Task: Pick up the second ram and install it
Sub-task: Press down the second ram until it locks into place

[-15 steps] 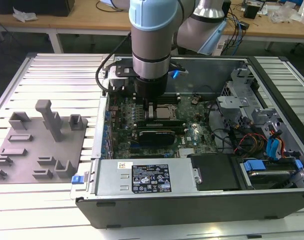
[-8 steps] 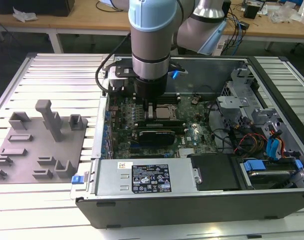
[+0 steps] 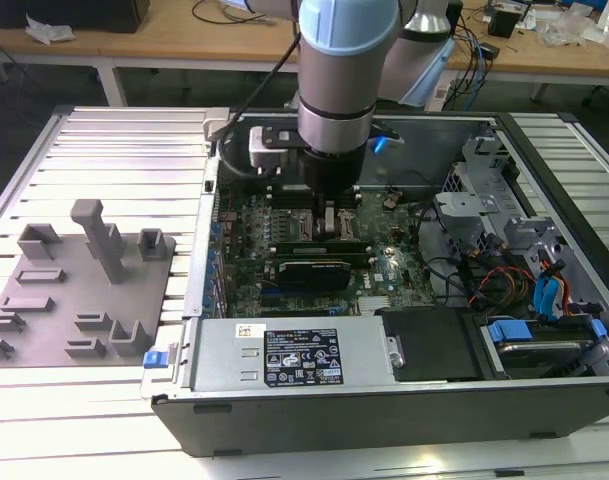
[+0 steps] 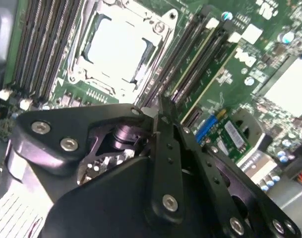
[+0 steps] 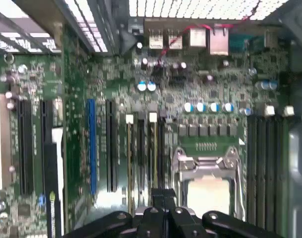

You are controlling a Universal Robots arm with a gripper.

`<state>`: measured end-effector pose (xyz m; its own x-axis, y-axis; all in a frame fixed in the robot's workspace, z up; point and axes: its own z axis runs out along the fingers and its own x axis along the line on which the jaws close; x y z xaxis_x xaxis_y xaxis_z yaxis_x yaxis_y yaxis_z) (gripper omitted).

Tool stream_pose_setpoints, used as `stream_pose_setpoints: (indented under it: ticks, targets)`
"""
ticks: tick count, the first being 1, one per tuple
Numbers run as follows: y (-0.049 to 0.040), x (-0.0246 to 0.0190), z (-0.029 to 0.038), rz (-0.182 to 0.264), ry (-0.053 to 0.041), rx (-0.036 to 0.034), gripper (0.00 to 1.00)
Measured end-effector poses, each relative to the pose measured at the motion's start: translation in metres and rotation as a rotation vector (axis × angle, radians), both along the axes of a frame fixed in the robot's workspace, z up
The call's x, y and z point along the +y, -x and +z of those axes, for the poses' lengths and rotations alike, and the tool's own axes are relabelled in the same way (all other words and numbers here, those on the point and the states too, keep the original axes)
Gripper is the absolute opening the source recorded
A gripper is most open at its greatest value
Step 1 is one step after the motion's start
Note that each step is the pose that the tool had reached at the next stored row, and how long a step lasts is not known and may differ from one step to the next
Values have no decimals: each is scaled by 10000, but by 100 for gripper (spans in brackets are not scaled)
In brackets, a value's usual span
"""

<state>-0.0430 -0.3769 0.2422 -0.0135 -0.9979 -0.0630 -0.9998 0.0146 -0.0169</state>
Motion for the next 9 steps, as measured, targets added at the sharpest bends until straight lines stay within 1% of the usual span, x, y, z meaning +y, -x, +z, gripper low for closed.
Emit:
stream_pose_setpoints:
  ticks: [1, 2, 4, 5, 9]
  targets:
    - [-7, 0, 62, 0, 1, 0, 11]
    - [-9, 0, 98, 0, 1, 0, 11]
    - [-11, 0, 206, -2, 1, 0, 11]
    - [-12, 0, 247, 0, 1, 1, 11]
    - [-12, 0, 255, 0, 0, 0, 11]
